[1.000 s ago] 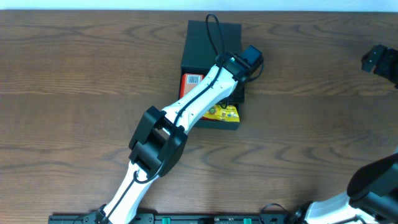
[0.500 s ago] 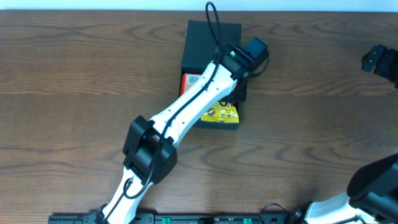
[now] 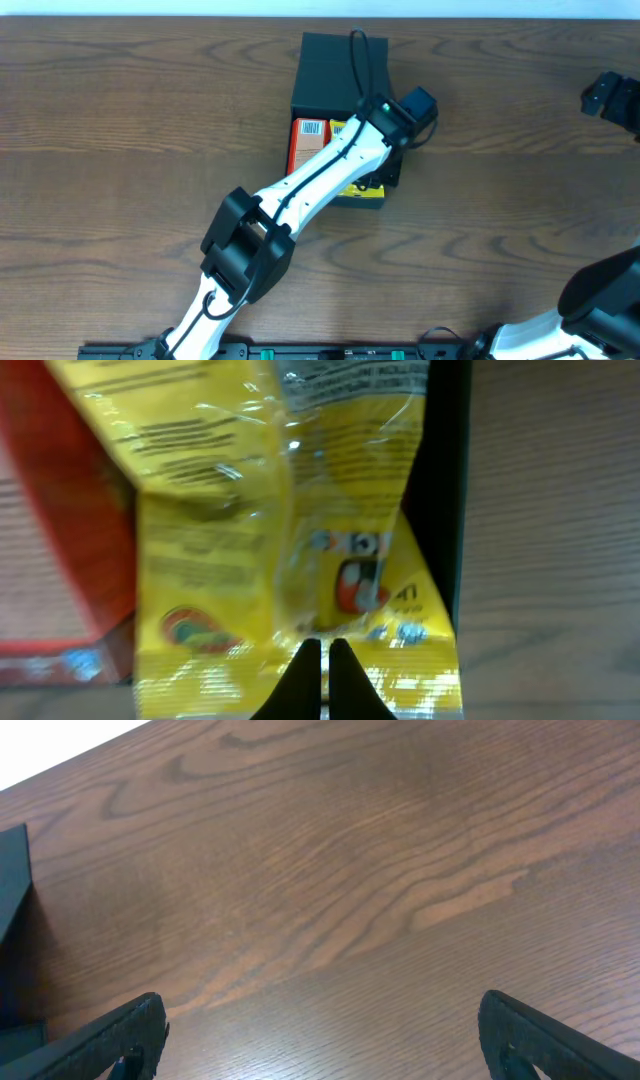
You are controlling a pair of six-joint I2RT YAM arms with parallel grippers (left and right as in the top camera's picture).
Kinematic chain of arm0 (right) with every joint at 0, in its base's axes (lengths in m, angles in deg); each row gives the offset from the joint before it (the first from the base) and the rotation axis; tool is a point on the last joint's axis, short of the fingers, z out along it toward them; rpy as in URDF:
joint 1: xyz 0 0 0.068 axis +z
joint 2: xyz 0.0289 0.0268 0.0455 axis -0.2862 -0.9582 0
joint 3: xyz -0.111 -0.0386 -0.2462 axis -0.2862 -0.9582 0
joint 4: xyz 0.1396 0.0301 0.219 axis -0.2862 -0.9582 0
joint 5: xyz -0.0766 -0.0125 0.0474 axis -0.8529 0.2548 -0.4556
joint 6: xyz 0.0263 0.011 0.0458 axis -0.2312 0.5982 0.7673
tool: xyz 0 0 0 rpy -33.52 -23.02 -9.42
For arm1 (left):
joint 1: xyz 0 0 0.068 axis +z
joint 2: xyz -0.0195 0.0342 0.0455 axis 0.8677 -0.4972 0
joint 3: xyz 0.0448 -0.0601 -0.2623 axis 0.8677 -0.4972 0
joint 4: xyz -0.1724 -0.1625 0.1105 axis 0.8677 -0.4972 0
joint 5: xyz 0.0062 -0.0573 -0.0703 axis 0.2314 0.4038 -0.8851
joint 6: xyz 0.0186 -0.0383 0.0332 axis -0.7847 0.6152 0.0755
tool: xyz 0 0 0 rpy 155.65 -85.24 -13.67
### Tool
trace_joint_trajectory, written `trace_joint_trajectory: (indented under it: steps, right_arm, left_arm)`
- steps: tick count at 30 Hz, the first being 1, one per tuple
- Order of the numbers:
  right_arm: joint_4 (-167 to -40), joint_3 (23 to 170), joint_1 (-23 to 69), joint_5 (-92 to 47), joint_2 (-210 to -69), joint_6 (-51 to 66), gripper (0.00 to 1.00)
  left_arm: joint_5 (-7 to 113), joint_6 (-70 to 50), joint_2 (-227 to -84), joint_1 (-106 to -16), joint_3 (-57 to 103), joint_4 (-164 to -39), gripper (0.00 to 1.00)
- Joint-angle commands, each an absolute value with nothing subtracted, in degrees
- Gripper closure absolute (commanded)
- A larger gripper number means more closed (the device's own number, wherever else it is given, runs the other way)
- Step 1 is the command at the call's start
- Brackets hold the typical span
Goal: Pack container
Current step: 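Push the yellow pouch down into the box with the left gripper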
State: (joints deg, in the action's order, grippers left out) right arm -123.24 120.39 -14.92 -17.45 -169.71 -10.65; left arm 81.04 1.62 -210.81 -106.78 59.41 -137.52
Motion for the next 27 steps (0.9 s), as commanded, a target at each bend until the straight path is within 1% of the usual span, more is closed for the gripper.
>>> trace_joint_trajectory:
  steps: [1, 6, 11, 18, 23, 27]
  right_arm:
    - [-123.1, 120.0, -15.4, -17.6, -170.2, -9.9, 0.01]
    - [-123.2, 120.0, -15.4, -17.6, -170.2, -9.9, 0.01]
    - [-123.2, 120.0, -15.4, -17.6, -170.2, -9.9, 0.01]
    - [-123.3, 120.0, -15.4, -17.6, -170.2, -9.9, 0.01]
    - [-123.3, 120.0, -15.4, -17.6, -170.2, -9.9, 0.01]
    - [-123.3, 120.0, -15.4, -17.6, -170.2, -9.9, 0.01]
  left_arm:
    - [81.2, 0.6, -210.6, -105.5, 56.6, -135.7, 0.94]
    - [81.0, 0.6, -210.6, -105.1, 52.3, -132.7, 0.94]
    - [81.0, 0.5, -210.3, -105.0, 52.8, -132.4, 0.94]
    - [81.5, -2.6, -210.0, -105.0, 63.2, -134.7, 0.94]
    - [85.9, -2.6, -210.0, -105.0, 72.1, -135.8, 0.94]
    - [88.7, -2.6, -210.7, -104.4, 71.2, -134.1, 0.94]
